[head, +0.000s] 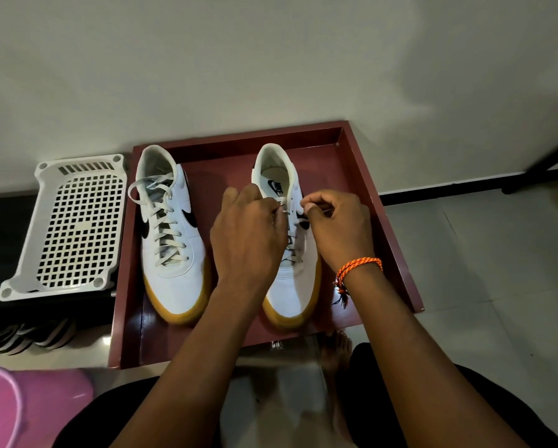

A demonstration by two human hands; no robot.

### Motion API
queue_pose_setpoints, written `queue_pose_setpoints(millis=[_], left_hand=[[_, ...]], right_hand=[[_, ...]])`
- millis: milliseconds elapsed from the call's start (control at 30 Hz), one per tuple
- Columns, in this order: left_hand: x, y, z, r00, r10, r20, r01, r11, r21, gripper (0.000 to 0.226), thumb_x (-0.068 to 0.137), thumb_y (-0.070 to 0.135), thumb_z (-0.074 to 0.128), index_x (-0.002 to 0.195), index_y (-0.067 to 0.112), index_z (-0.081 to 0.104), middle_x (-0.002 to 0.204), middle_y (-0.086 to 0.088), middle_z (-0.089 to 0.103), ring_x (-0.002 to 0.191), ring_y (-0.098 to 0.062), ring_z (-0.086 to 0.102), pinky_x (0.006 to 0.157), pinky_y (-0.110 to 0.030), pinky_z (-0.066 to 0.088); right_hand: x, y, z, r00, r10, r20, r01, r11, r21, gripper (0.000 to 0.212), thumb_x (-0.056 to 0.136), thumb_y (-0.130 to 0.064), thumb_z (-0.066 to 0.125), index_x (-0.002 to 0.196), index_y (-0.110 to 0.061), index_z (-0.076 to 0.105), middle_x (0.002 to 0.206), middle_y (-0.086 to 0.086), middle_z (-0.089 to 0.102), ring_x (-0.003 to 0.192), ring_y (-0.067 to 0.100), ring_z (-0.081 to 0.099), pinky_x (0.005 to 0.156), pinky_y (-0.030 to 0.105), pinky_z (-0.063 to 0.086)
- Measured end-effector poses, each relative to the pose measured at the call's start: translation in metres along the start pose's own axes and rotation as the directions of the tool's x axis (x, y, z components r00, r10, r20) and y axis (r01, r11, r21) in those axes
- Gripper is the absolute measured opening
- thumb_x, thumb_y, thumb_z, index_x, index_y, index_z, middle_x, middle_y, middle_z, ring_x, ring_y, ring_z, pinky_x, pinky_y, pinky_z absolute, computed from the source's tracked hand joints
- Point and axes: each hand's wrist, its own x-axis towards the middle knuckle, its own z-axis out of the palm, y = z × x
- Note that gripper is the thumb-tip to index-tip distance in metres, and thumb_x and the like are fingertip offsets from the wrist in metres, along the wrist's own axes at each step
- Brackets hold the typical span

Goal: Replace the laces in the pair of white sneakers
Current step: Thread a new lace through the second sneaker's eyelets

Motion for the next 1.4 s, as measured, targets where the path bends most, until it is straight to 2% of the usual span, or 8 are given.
queue_pose_setpoints(millis=[167,300,567,733,933,1067,1200,1400], left_hand=[[0.002,0.002,0.006,0.992,-0.114,0.052,0.119,0.985,-0.125,0.019,0.101,0.031,0.068,0.103,0.021,0.084,0.097,0.001,0.068,0.096,-0.018,0.054,0.055,-0.025,0.026],[0.006,-0.002,0.013,0.970,-0.209,0.126,0.240,0.913,-0.329,0.015,0.097,0.031,0.074,0.101,0.023,0.086,0.098,0.001,0.076,0.088,-0.020,0.069,0.062,-0.029,0.046],[0.004,-0.003,0.022,0.906,-0.339,0.253,0.422,0.761,-0.492,0.007,0.093,0.025,0.081,0.097,0.023,0.087,0.088,0.007,0.081,0.071,-0.008,0.073,0.068,-0.035,0.063],[-0.002,0.002,0.021,0.915,-0.350,0.201,0.403,0.821,-0.404,0.009,0.095,0.028,0.078,0.097,0.026,0.086,0.087,0.005,0.081,0.069,-0.013,0.071,0.061,-0.028,0.054],[-0.003,0.001,0.024,0.909,-0.346,0.231,0.415,0.800,-0.434,0.011,0.097,0.024,0.076,0.102,0.024,0.086,0.094,0.003,0.082,0.074,-0.013,0.073,0.062,-0.027,0.052],[-0.001,-0.005,0.024,0.931,-0.236,0.278,0.349,0.798,-0.491,0.024,0.096,0.030,0.066,0.082,0.018,0.083,0.076,0.004,0.075,0.066,-0.015,0.069,0.061,-0.041,0.057],[0.003,-0.012,0.019,0.919,-0.162,0.360,0.322,0.836,-0.444,0.020,0.093,0.041,0.079,0.104,0.026,0.085,0.090,0.008,0.080,0.080,-0.012,0.074,0.068,-0.032,0.057],[0.003,-0.010,0.016,0.915,-0.173,0.364,0.308,0.882,-0.356,0.029,0.093,0.042,0.081,0.118,0.029,0.081,0.109,0.007,0.081,0.098,-0.016,0.075,0.080,-0.043,0.062]], right_hand=[[-0.001,0.002,0.002,0.995,0.057,0.081,-0.054,0.998,-0.035,0.023,0.096,-0.016,0.068,0.112,-0.024,0.082,0.103,-0.006,0.080,0.096,0.011,0.073,0.092,0.036,0.061],[-0.005,-0.002,-0.003,0.984,0.047,0.170,-0.041,0.998,-0.040,0.028,0.098,-0.010,0.065,0.122,-0.017,0.078,0.116,0.002,0.079,0.105,0.016,0.072,0.096,0.029,0.057],[-0.004,0.000,-0.010,0.977,0.036,0.210,-0.029,0.999,-0.035,0.024,0.094,-0.007,0.071,0.108,-0.022,0.084,0.101,-0.005,0.081,0.092,0.009,0.074,0.090,0.033,0.062],[-0.006,-0.002,-0.007,0.981,0.024,0.190,-0.014,0.998,-0.053,0.021,0.094,-0.010,0.072,0.107,-0.022,0.084,0.099,-0.005,0.081,0.089,0.010,0.074,0.089,0.037,0.062],[-0.006,-0.001,-0.002,0.988,0.015,0.156,-0.005,0.998,-0.064,0.019,0.094,-0.011,0.073,0.107,-0.019,0.084,0.101,-0.002,0.081,0.091,0.012,0.074,0.089,0.040,0.062],[-0.006,0.001,0.001,0.993,-0.017,0.113,0.025,0.997,-0.077,0.010,0.093,-0.018,0.077,0.099,-0.019,0.085,0.090,-0.004,0.080,0.082,0.012,0.074,0.081,0.039,0.063],[-0.007,-0.001,0.002,0.998,-0.004,0.068,0.009,0.997,-0.080,0.009,0.091,-0.019,0.079,0.086,-0.025,0.084,0.079,-0.010,0.077,0.075,0.007,0.073,0.076,0.038,0.064],[-0.008,-0.001,0.004,0.980,0.161,0.121,-0.175,0.978,0.113,0.024,0.092,-0.009,0.073,0.075,-0.024,0.079,0.072,-0.007,0.075,0.075,0.010,0.073,0.077,0.040,0.063]])
